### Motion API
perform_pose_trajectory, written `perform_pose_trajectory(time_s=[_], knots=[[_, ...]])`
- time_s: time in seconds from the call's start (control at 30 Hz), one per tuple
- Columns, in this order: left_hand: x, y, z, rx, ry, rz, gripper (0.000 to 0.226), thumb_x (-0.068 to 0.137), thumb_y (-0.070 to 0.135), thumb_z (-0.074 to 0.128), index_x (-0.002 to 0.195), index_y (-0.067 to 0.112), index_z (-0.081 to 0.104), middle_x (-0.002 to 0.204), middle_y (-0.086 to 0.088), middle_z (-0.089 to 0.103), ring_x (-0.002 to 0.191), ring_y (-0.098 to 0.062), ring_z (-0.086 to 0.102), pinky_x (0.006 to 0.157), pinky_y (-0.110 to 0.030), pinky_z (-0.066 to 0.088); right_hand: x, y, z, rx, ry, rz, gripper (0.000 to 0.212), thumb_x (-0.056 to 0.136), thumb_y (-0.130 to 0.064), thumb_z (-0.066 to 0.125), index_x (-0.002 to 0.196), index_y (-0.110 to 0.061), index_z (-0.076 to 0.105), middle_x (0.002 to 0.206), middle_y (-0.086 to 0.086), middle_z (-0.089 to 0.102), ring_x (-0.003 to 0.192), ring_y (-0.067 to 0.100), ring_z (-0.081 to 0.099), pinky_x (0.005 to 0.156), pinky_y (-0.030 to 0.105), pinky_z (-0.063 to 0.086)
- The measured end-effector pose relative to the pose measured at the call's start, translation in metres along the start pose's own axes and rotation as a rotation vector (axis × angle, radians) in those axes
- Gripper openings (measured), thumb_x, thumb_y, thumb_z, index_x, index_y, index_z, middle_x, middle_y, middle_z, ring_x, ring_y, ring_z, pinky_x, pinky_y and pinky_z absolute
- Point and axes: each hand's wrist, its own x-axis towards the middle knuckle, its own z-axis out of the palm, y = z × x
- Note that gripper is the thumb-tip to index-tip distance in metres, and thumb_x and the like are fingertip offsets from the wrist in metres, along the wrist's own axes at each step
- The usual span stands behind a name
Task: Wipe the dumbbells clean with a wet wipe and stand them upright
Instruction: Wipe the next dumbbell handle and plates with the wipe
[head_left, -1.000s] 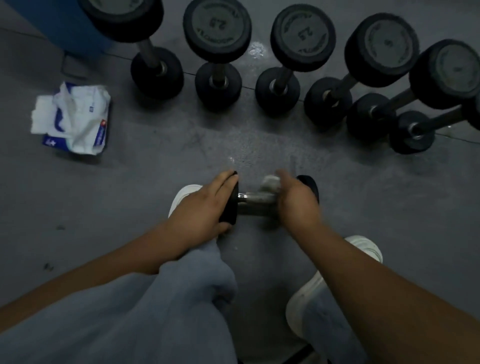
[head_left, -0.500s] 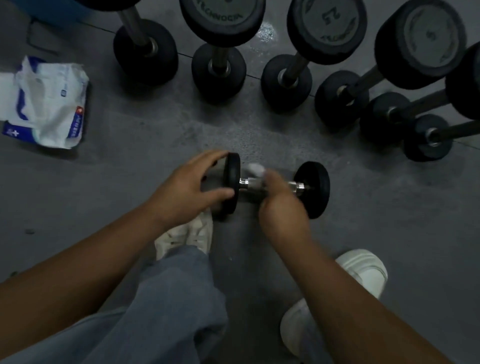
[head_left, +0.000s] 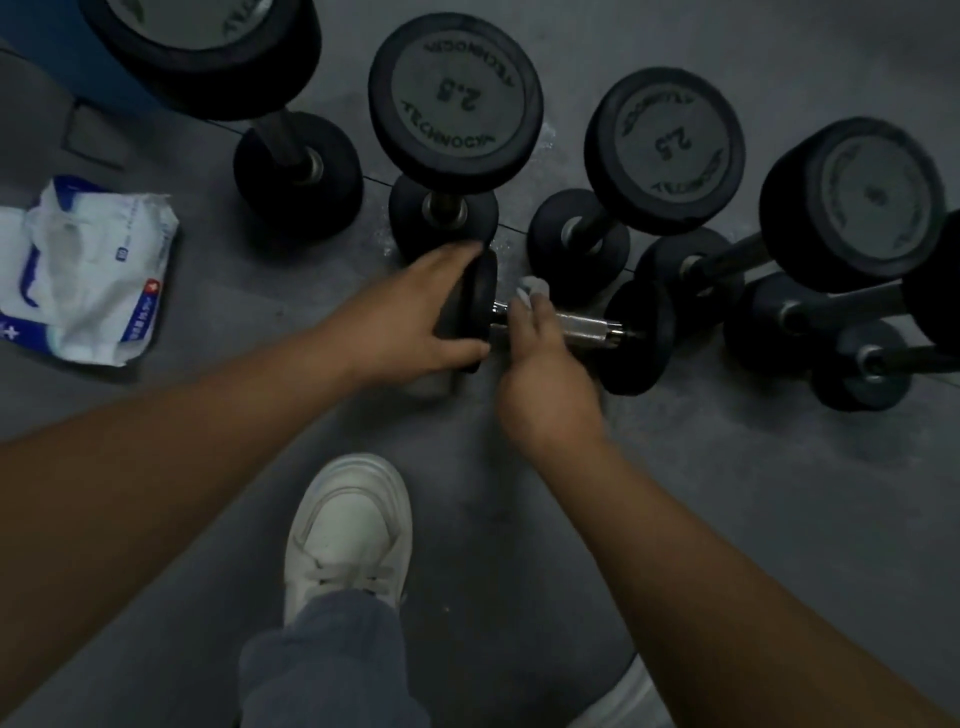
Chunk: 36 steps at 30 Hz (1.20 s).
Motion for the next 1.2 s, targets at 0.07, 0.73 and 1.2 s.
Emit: perform_pose_trajectory(time_s=[0.07, 0.73, 1.2], knots=[[0.001, 0.003, 0.008, -0.028, -0.015, -0.044, 0.108, 0.07, 0.04, 0.083, 0.154, 0.017, 0.02, 0.16, -0.003, 0.022, 0.144, -0.017, 0.028, 0.114, -0.023, 0.025, 0.011, 0.021, -0.012, 0.042, 0.057, 0.092, 0.068, 0.086, -0.007, 0.045, 0.149, -0.026, 0.029, 0.158, -0.001, 0.022, 0.12, 0.034, 0.055, 0.092, 0.04, 0.047], [-0.104, 0.023, 0.059, -0.114, -0.257, -0.008, 0.11, 0.062, 0.054, 0.086, 0.15, 0.035, 0.022, 0.158, 0.016, 0.01, 0.141, -0.01, 0.03, 0.11, -0.032, 0.038, -0.132, 0.023, 0.03, 0.109, -0.137, 0.217, 0.075, 0.096, -0.006, 0.039, 0.155, -0.029, -0.001, 0.163, -0.009, -0.006, 0.117, 0.03, 0.057, 0.093, 0.041, 0.047], [-0.159, 0.017, 0.086, 0.005, -0.289, 0.161, 0.114, 0.058, 0.07, 0.077, 0.152, 0.027, 0.028, 0.159, 0.006, 0.02, 0.143, -0.008, 0.023, 0.115, -0.019, 0.019, -0.161, 0.033, 0.046, -0.09, -0.275, 0.44, 0.057, 0.101, -0.013, 0.032, 0.155, -0.016, 0.011, 0.158, 0.011, 0.022, 0.111, 0.028, 0.061, 0.087, 0.038, 0.048]])
